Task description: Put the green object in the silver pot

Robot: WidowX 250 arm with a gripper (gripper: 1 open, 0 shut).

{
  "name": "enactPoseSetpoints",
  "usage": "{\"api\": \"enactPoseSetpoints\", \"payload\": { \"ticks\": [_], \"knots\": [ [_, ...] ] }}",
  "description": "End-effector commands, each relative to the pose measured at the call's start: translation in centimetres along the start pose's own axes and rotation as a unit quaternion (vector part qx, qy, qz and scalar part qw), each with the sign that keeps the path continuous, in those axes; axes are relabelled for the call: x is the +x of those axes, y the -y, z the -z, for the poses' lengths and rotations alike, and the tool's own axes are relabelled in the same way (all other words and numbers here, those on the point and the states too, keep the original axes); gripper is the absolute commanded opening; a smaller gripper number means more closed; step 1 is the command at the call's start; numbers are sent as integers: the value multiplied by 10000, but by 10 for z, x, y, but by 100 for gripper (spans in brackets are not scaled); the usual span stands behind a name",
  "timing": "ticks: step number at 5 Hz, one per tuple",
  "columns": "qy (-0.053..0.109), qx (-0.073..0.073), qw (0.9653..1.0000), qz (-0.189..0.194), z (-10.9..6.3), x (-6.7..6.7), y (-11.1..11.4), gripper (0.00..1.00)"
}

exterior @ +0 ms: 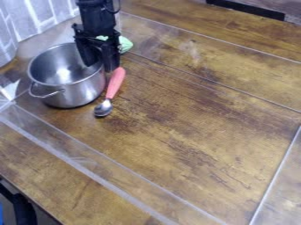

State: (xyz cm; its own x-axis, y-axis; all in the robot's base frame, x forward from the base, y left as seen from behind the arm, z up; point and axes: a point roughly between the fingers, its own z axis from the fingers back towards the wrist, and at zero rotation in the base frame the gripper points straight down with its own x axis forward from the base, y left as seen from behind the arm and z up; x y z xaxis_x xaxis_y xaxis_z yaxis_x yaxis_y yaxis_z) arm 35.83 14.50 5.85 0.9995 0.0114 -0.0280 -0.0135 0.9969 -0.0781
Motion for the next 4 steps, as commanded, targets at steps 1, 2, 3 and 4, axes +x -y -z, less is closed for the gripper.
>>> {"api": "enactPoseSetpoints", "payload": {
  "ticks": [1,2,3,4],
  "knots": [
    [179,138,9997,-17,-11,3,-6,0],
    [260,127,9996,23,-16,11,-4,100],
    [350,113,9993,66,-23,19,-2,100],
    [398,119,9991,107,-28,26,1,100]
  ]
}}
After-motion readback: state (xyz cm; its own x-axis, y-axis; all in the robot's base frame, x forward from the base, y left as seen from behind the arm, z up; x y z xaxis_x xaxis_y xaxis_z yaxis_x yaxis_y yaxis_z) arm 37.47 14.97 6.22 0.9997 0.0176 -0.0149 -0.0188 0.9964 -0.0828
